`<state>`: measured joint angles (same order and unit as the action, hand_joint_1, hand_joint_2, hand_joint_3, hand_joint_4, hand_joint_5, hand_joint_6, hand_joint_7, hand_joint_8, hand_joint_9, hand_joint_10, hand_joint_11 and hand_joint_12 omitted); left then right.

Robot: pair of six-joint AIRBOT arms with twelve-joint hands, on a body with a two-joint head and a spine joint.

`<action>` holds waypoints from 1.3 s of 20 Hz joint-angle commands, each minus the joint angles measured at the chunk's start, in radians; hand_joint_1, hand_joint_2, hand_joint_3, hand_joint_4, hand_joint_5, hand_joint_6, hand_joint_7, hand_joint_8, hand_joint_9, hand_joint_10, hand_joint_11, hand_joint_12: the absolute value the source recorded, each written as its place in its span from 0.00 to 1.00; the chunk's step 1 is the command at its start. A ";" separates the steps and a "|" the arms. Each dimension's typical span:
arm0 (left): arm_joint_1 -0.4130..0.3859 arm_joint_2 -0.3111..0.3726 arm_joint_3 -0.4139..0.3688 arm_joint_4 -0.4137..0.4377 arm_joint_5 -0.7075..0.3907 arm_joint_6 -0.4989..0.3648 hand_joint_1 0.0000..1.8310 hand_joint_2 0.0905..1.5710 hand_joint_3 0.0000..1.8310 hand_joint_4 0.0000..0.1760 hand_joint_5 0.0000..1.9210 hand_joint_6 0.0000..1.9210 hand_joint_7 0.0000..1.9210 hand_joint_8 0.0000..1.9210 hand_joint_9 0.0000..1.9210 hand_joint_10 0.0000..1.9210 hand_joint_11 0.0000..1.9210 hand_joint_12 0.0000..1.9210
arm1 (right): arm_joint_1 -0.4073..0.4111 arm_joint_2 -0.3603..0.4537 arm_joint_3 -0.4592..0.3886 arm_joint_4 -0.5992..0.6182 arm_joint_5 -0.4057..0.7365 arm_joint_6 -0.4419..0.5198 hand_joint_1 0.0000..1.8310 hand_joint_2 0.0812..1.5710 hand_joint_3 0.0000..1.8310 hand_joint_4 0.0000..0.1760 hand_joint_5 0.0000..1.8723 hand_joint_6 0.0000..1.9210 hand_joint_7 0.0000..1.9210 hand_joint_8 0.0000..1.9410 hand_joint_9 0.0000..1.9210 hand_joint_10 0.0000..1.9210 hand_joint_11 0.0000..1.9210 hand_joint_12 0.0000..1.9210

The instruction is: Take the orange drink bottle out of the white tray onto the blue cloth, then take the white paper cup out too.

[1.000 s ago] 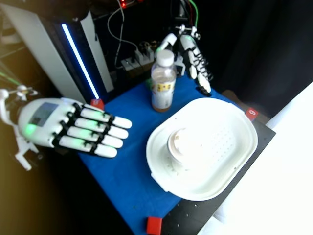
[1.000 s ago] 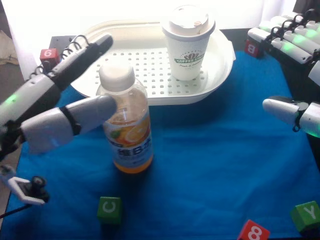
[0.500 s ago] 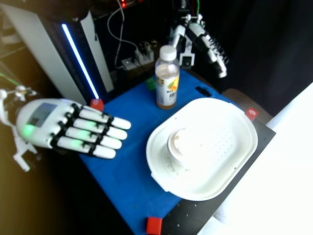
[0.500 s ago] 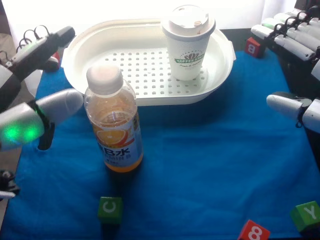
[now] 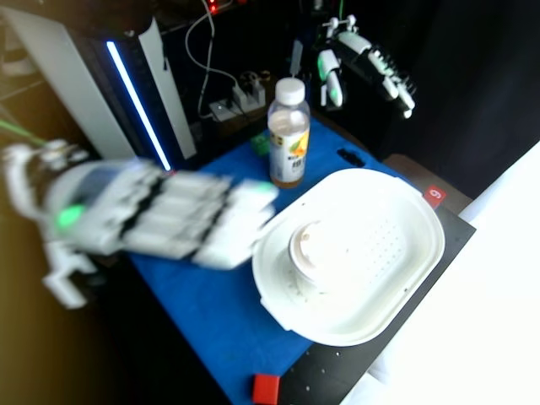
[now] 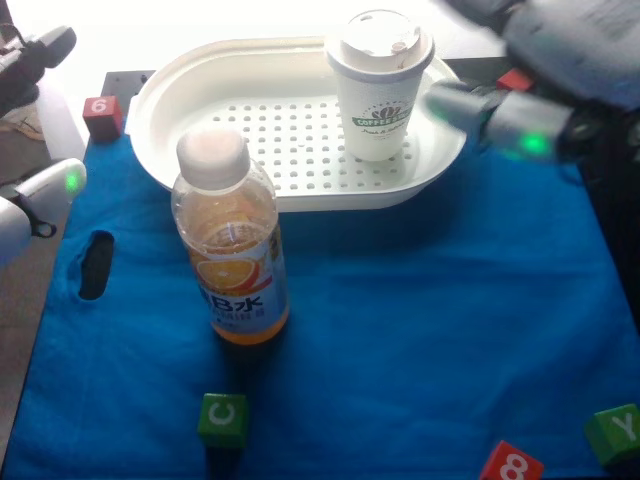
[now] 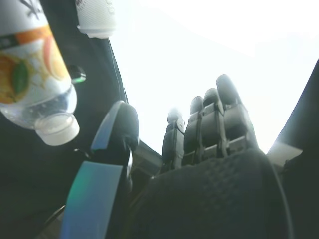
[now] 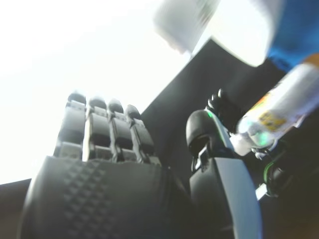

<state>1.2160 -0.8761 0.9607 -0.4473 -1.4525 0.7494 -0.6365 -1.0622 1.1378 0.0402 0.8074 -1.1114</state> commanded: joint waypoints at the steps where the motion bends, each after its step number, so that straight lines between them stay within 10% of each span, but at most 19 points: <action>1: -0.002 0.007 0.007 -0.002 -0.131 0.002 0.38 0.87 0.00 0.48 0.08 0.00 0.01 0.00 0.01 0.00 0.00 0.24 | 0.023 -0.010 0.020 0.014 0.071 -0.001 0.18 0.85 0.00 0.30 0.00 0.00 0.00 0.00 0.00 0.00 0.00 0.00; 2: -0.002 0.007 0.007 -0.008 -0.136 0.004 0.39 0.86 0.00 0.70 0.08 0.00 0.03 0.00 0.04 0.01 0.00 0.34 | 0.044 -0.037 0.045 0.011 0.050 -0.001 0.20 0.83 0.00 0.29 0.00 0.00 0.00 0.00 0.00 0.00 0.00 0.00; 4: -0.002 0.005 0.007 -0.019 -0.148 0.004 0.38 0.86 0.00 0.79 0.08 0.00 0.05 0.00 0.06 0.01 0.00 0.41 | 0.088 -0.097 0.105 0.002 0.004 -0.002 0.18 0.81 0.00 0.36 0.00 0.00 0.00 0.00 0.00 0.00 0.00 0.00; 6: -0.002 0.001 0.008 -0.025 -0.154 0.004 0.37 0.85 0.00 0.63 0.09 0.00 0.04 0.00 0.05 0.00 0.00 0.42 | 0.112 -0.146 0.153 0.002 -0.036 -0.002 0.23 0.78 0.00 0.24 0.00 0.00 0.00 0.00 0.00 0.00 0.00 0.00; 10: -0.002 -0.001 0.013 -0.026 -0.157 0.003 0.33 0.85 0.00 0.75 0.08 0.01 0.04 0.00 0.06 0.01 0.00 0.38 | 0.140 -0.210 0.218 0.003 -0.081 -0.002 0.27 0.72 0.00 0.37 0.00 0.00 0.00 0.00 0.00 0.00 0.00 0.00; 13: -0.002 -0.005 0.014 -0.025 -0.157 0.002 0.31 0.84 0.00 0.80 0.08 0.00 0.04 0.00 0.06 0.00 0.00 0.39 | 0.153 -0.246 0.261 0.004 -0.116 -0.002 0.29 0.72 0.00 0.20 0.00 0.00 0.00 0.00 0.00 0.00 0.00 0.00; 15: -0.002 -0.007 0.016 -0.024 -0.157 0.000 0.32 0.84 0.00 0.62 0.08 0.00 0.03 0.00 0.06 0.00 0.00 0.49 | 0.154 -0.268 0.290 0.008 -0.143 -0.002 0.31 0.70 0.00 0.04 0.00 0.00 0.00 0.00 0.00 0.00 0.00 0.00; 19: -0.002 -0.007 0.018 -0.024 -0.158 -0.003 0.33 0.83 0.00 0.45 0.07 0.00 0.04 0.00 0.06 0.00 0.00 0.44 | 0.154 -0.292 0.331 0.030 -0.186 -0.002 0.32 0.68 0.00 0.10 0.00 0.00 0.00 0.00 0.00 0.00 0.00 0.00; 22: -0.002 -0.011 0.017 -0.025 -0.158 -0.007 0.35 0.85 0.00 0.49 0.07 0.00 0.03 0.00 0.05 0.00 0.00 0.50 | 0.154 -0.292 0.355 0.058 -0.210 -0.002 0.34 0.70 0.00 0.00 0.00 0.00 0.00 0.00 0.00 0.00 0.00 0.00; 23: -0.002 -0.012 0.017 -0.025 -0.155 -0.008 0.35 0.85 0.00 0.52 0.07 0.00 0.03 0.00 0.06 0.01 0.00 0.55 | 0.154 -0.292 0.355 0.059 -0.212 -0.002 0.36 0.73 0.00 0.00 0.04 0.01 0.02 0.01 0.03 0.00 0.00 0.27; 24: -0.002 -0.013 0.017 -0.025 -0.155 -0.008 0.35 0.85 0.00 0.52 0.07 0.00 0.03 0.00 0.06 0.01 0.00 0.55 | 0.154 -0.292 0.355 0.060 -0.214 -0.001 0.36 0.73 0.00 0.00 0.04 0.01 0.02 0.01 0.03 0.00 0.00 0.27; 26: -0.002 -0.013 0.018 -0.025 -0.156 -0.009 0.36 0.85 0.00 0.41 0.08 0.00 0.04 0.00 0.08 0.01 0.00 0.58 | 0.154 -0.292 0.354 0.063 -0.214 -0.001 0.44 0.76 0.00 0.00 0.14 0.16 0.21 0.02 0.15 0.16 0.00 0.76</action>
<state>1.2171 -0.8886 0.9722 -0.4747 -1.4841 0.7471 -0.4965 -1.3544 1.4895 0.1032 0.4831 -1.1114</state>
